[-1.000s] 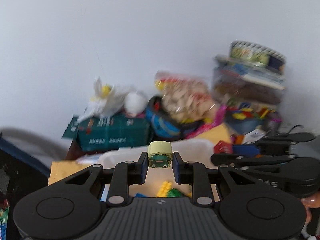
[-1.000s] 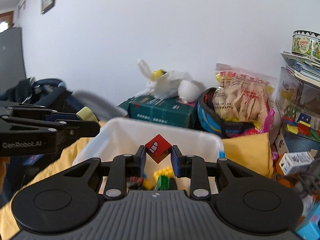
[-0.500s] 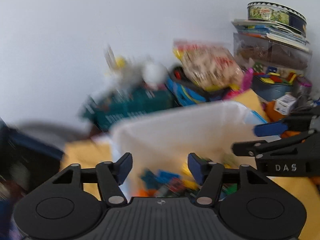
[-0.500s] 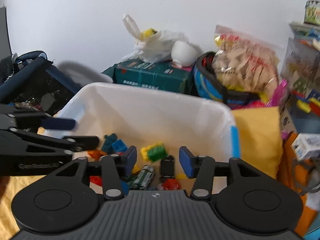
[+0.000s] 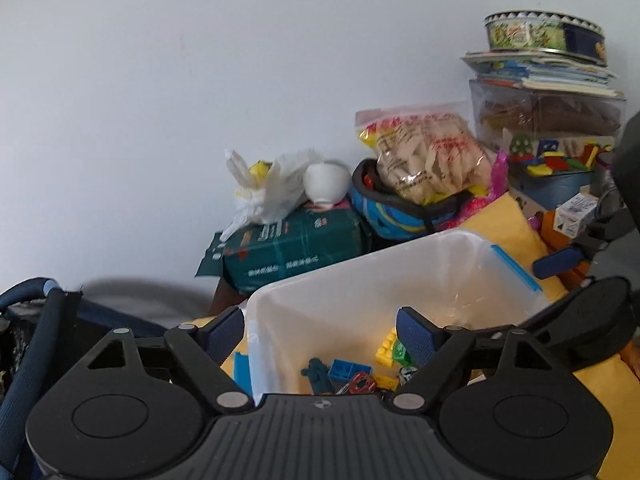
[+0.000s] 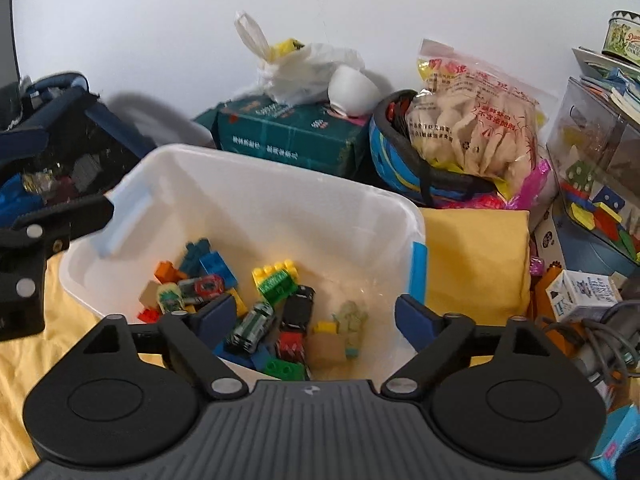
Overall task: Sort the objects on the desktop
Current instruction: 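Carry both cubes over the clear bin and open both tools to drop them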
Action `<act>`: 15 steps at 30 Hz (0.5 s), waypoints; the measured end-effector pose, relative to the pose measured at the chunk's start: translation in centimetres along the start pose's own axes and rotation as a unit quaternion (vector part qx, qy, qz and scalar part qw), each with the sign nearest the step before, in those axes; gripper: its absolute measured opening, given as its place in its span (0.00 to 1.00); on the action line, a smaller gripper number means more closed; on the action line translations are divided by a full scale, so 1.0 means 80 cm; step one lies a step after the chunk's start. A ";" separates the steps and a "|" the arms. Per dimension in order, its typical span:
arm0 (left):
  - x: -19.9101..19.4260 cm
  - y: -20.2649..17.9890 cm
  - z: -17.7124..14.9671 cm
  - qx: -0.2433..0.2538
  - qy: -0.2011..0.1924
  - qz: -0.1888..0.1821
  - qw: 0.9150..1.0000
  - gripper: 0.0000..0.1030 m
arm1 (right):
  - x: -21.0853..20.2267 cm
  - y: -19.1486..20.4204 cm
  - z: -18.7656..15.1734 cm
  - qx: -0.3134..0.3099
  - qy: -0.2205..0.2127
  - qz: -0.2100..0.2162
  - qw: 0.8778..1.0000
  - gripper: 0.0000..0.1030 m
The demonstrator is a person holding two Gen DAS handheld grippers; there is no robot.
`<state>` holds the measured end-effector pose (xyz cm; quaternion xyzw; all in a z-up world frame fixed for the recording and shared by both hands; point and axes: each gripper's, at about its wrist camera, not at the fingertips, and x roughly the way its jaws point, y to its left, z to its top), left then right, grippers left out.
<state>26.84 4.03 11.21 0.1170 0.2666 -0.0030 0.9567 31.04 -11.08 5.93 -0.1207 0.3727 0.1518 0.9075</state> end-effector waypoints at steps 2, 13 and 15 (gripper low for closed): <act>0.004 -0.002 0.001 0.003 0.010 0.004 1.000 0.83 | 0.001 0.000 -0.001 -0.008 0.009 -0.002 1.000 0.89; 0.008 -0.002 0.001 -0.004 0.060 0.022 0.998 0.83 | -0.004 -0.005 -0.004 0.007 0.026 0.008 1.000 0.91; 0.008 -0.004 0.001 -0.002 0.063 0.024 0.998 0.83 | -0.008 -0.006 -0.005 0.010 0.022 0.007 1.000 0.91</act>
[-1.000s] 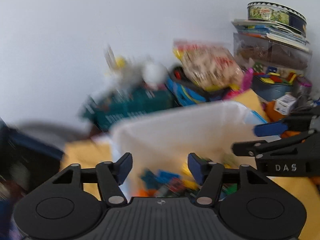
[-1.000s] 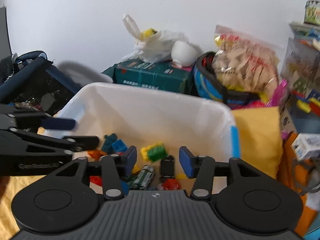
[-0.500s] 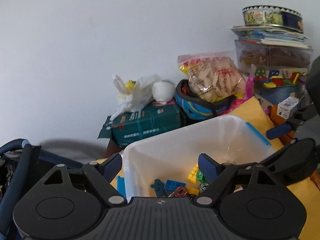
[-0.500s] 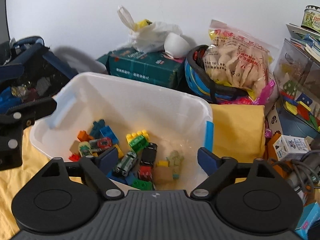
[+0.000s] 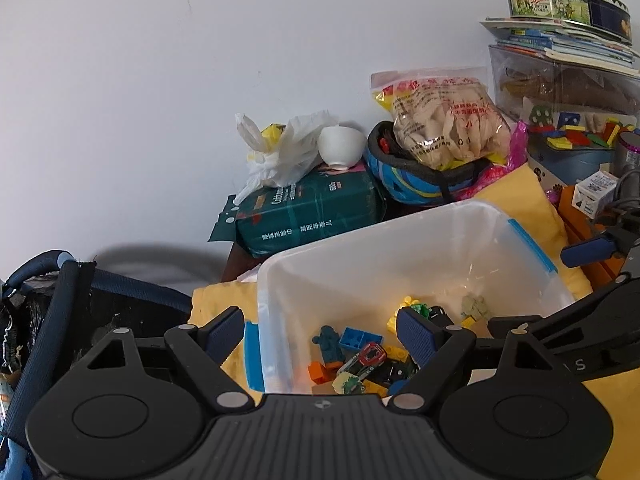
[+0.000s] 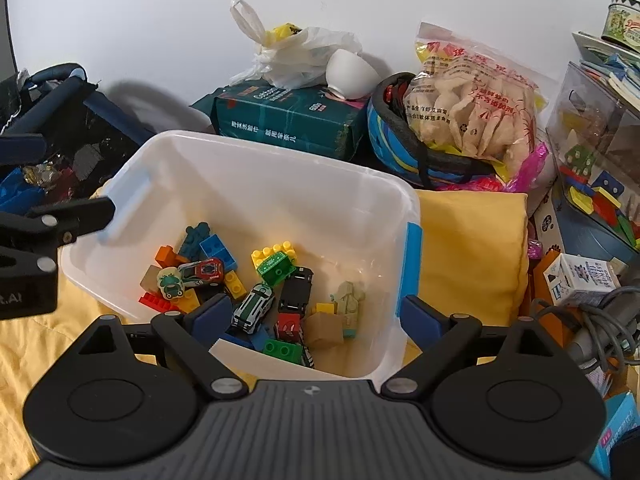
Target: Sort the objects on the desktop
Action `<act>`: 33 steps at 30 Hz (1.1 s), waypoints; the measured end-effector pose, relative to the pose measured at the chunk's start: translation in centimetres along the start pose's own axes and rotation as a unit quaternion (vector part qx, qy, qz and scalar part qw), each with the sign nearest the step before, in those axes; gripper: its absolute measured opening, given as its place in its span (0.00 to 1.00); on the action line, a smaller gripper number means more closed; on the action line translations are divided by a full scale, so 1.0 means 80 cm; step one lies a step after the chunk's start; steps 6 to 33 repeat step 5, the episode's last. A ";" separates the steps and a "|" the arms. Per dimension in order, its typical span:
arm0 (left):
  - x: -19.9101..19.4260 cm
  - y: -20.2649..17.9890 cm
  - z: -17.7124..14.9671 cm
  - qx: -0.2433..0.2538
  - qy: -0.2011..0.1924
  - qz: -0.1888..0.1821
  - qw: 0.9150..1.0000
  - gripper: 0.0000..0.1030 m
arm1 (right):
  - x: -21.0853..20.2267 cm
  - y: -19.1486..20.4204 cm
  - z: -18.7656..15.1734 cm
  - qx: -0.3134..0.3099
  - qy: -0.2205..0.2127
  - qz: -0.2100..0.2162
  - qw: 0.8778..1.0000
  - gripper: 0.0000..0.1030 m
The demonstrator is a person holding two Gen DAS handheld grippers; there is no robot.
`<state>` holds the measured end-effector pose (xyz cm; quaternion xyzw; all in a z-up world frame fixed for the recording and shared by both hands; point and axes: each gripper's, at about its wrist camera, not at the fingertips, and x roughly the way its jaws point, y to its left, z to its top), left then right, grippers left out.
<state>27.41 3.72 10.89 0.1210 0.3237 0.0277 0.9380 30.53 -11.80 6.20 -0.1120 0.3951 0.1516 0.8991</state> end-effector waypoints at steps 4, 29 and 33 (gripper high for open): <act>-0.006 -0.007 -0.001 0.009 -0.009 0.016 1.000 0.83 | -0.005 -0.001 -0.002 0.005 -0.002 0.001 1.000 0.91; -0.007 -0.007 -0.001 0.007 -0.013 0.019 1.000 0.83 | -0.006 -0.001 -0.003 0.006 -0.003 0.001 1.000 0.91; -0.007 -0.007 -0.001 0.007 -0.013 0.019 1.000 0.83 | -0.006 -0.001 -0.003 0.006 -0.003 0.001 1.000 0.91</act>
